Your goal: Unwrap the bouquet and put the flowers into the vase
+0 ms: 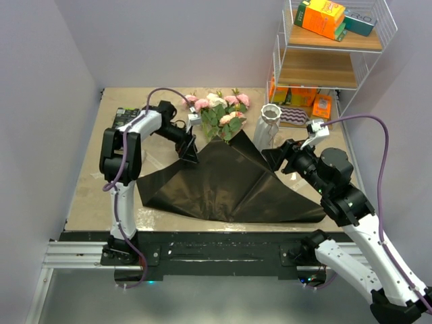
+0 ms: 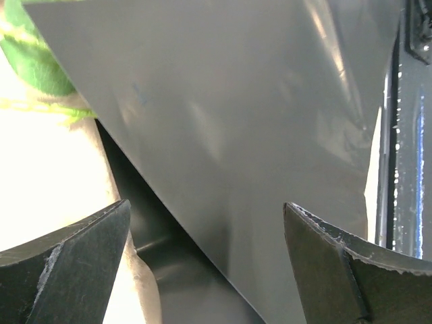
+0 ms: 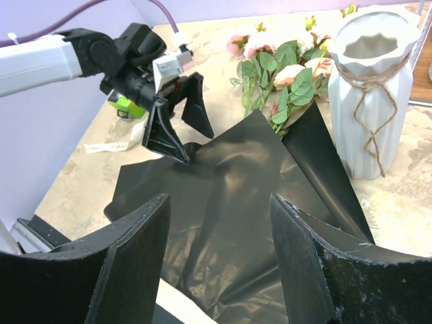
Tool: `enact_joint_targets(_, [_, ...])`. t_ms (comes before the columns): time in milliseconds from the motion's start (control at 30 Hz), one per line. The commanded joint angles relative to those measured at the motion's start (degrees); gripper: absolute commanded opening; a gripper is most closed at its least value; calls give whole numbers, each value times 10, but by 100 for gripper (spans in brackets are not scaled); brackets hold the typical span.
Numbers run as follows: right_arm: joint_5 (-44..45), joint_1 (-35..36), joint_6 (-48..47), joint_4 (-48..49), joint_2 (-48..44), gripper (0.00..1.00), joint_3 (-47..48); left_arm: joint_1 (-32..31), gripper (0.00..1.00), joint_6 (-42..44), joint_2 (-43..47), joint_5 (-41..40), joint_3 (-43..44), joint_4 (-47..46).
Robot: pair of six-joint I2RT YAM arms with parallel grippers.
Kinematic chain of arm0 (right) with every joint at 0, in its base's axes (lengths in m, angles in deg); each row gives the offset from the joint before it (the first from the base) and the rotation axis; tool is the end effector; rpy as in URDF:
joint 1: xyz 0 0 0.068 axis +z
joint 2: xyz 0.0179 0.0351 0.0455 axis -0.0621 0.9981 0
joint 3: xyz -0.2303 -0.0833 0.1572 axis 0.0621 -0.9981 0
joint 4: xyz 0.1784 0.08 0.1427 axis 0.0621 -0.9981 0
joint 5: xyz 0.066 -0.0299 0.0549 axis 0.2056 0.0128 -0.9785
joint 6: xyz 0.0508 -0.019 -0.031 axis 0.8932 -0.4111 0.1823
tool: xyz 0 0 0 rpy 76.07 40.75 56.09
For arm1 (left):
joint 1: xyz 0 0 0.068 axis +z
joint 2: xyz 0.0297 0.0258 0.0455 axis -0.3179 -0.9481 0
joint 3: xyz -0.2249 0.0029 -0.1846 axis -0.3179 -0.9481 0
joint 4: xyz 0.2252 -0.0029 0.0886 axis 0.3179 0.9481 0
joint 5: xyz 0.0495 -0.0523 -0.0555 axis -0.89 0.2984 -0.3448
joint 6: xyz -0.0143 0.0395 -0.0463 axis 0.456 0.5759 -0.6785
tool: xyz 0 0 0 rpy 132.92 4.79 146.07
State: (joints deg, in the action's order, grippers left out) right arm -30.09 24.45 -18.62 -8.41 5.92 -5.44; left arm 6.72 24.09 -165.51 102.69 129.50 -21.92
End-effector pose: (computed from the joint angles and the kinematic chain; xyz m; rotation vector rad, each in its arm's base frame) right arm 0.1142 0.0629 0.3813 -0.0900 1.7579 0.7066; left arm 0.4000 -0.1253 0.1934 1.2391 2.1114 -1.2868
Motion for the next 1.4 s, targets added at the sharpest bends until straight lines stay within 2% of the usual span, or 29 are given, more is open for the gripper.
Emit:
enact_joint_targets(0, [12, -1, -4, 5, -10, 63, 13, -10, 98, 7, -13, -3, 10, 8])
enact_joint_targets(333, [14, -1, 1, 12, -9, 61, 4, -40, 71, 17, -15, -21, 3, 19])
enact_joint_targets(967, [12, -1, 3, 13, -9, 59, 9, -62, 40, 21, 2, -48, 3, 32])
enact_joint_targets(1167, [11, -1, 3, 7, -10, 58, 14, -80, 17, 16, -1, -69, -10, 26])
enact_joint_targets(1367, [7, -1, 3, 2, -13, 58, 20, -86, 15, 12, 30, -73, -5, 29])
